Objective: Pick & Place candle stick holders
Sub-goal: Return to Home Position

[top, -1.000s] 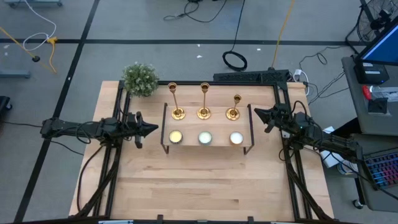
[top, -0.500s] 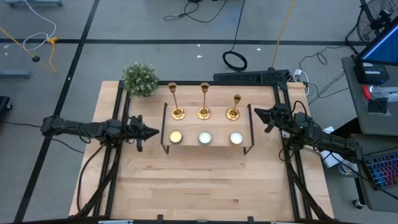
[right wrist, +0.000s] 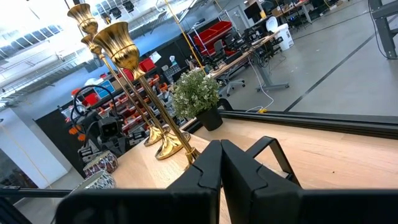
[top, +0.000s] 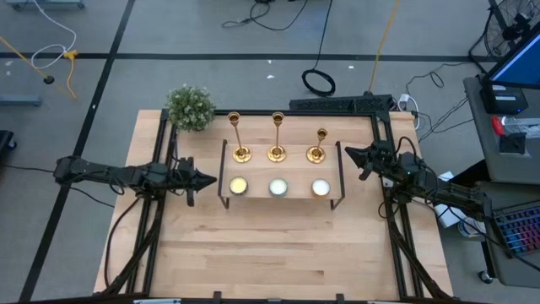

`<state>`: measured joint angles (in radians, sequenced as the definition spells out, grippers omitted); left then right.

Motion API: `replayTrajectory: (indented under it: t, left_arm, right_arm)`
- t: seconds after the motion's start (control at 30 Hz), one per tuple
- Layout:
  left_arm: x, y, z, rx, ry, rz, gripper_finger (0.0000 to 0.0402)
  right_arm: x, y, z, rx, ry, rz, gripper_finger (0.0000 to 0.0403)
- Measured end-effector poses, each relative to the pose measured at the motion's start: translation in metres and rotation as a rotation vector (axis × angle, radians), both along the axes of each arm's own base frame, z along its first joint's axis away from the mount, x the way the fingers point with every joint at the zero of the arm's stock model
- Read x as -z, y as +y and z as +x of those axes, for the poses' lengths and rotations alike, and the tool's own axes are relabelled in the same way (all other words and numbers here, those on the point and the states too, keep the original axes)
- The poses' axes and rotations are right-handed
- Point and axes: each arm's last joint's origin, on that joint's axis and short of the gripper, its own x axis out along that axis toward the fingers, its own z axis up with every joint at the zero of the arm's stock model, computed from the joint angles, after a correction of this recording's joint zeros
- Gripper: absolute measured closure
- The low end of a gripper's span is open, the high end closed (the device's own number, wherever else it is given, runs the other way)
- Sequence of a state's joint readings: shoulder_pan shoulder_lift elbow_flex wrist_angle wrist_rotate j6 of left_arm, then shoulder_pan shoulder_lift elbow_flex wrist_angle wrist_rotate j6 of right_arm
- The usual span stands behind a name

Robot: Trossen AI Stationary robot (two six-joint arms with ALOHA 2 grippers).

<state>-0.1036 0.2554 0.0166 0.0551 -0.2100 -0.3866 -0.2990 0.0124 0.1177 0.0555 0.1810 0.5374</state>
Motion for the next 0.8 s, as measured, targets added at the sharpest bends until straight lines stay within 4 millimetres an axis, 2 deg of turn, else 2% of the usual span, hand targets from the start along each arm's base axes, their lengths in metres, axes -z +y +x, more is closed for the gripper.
replayTrajectory:
  t: [0.8]
  left_arm:
    - [-0.0014, 0.0000, 0.0003, -0.004, -0.019, -0.019, 0.0382]
  right_arm:
    - [0.0000, 0.0000, 0.0000, 0.000, 0.000, 0.000, 0.0399]
